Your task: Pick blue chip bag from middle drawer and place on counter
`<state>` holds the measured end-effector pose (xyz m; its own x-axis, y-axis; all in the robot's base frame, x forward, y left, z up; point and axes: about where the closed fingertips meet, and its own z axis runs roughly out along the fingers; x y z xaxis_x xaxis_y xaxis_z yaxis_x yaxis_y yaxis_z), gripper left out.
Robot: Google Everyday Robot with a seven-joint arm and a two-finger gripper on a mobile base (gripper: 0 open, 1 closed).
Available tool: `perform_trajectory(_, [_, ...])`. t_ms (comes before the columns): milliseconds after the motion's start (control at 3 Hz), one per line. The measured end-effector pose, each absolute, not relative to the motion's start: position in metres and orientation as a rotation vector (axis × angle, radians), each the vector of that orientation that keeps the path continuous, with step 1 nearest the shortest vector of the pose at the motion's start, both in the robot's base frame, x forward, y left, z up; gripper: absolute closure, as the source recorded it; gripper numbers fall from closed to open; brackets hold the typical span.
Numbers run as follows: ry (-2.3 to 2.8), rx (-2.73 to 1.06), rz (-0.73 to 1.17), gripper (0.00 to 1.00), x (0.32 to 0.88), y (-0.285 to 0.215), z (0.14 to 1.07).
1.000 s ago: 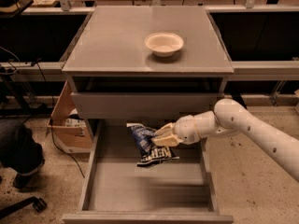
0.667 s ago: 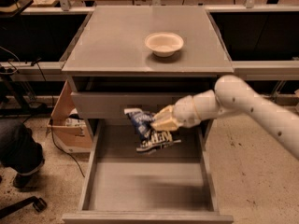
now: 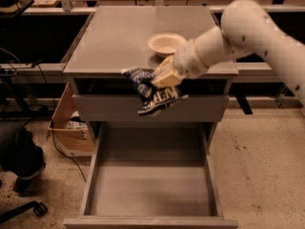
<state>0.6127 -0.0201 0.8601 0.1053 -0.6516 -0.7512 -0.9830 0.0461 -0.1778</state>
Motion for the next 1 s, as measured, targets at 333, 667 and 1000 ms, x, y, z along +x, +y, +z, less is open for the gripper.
perform_trajectory(333, [1.592,-1.725,0.498,1.00,0.628,-0.012,0.916])
perform_trajectory(667, [1.583,-1.712,0.422,1.00,0.670,-0.001,0.956])
perform_trajectory(1000, [1.583,-1.656,0.366,1.00,0.708,0.007,0.971])
